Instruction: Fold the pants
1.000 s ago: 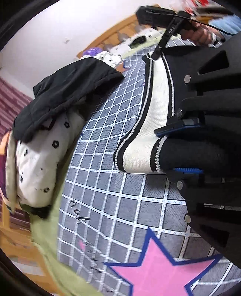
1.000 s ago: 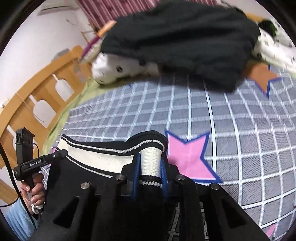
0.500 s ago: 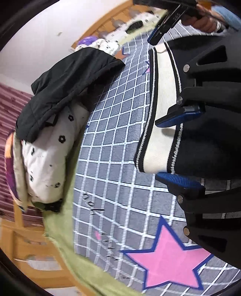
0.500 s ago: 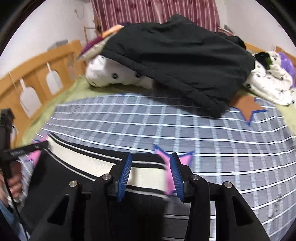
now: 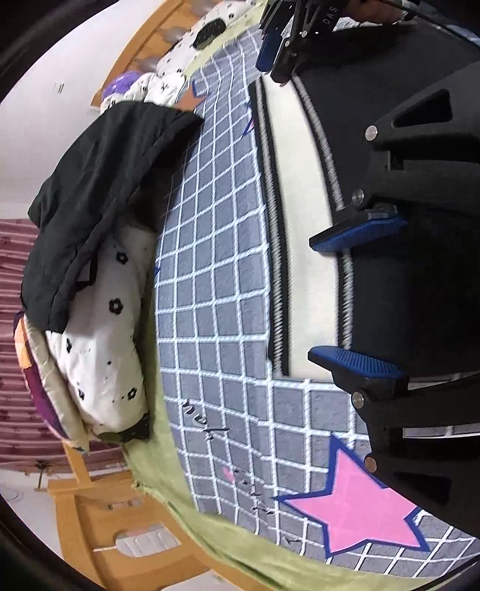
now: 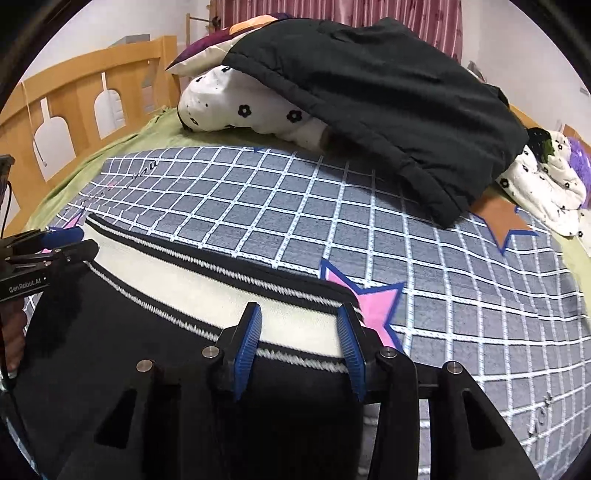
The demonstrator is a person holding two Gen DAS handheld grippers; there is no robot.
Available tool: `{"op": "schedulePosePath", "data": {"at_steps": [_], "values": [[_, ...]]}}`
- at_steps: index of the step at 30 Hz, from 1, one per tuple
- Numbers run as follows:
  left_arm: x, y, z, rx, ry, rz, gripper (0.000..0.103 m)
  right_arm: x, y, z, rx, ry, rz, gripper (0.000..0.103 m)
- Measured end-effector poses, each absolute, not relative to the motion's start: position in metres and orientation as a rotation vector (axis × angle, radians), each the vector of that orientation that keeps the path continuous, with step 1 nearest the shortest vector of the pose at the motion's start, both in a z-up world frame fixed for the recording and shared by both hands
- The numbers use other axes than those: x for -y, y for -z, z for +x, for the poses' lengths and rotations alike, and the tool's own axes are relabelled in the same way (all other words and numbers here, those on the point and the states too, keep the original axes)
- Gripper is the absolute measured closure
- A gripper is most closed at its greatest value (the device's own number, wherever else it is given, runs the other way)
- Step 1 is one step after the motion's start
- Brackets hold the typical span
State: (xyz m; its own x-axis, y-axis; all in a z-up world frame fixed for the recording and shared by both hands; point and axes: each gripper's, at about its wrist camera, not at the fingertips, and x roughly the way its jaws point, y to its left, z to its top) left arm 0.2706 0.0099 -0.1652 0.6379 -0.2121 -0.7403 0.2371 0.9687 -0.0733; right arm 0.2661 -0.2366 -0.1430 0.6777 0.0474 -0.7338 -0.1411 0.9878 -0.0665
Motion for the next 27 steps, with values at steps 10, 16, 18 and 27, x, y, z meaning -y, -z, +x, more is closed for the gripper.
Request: {"op": "schedulePosePath", "data": {"at_steps": [10,16,18,27], "values": [[-0.001,0.177,0.208,-0.975,0.235,0.079,0.045,0.249,0.146,0.193,-0.856,-0.106,-0.099,0.056],[0.005,0.175,0.153,-0.983,0.229,0.130,0.045,0.246,0.150,0.136,-0.846,-0.103,-0.097,0.056],[0.002,0.173,0.134,-0.986,0.214,0.109,0.045,0.245,0.154,0.118,-0.853,-0.102,-0.113,0.056],[-0.022,0.168,0.088,-0.985,0.127,0.033,0.044,0.244,0.160,0.088,-0.875,-0.082,-0.094,0.055]]}}
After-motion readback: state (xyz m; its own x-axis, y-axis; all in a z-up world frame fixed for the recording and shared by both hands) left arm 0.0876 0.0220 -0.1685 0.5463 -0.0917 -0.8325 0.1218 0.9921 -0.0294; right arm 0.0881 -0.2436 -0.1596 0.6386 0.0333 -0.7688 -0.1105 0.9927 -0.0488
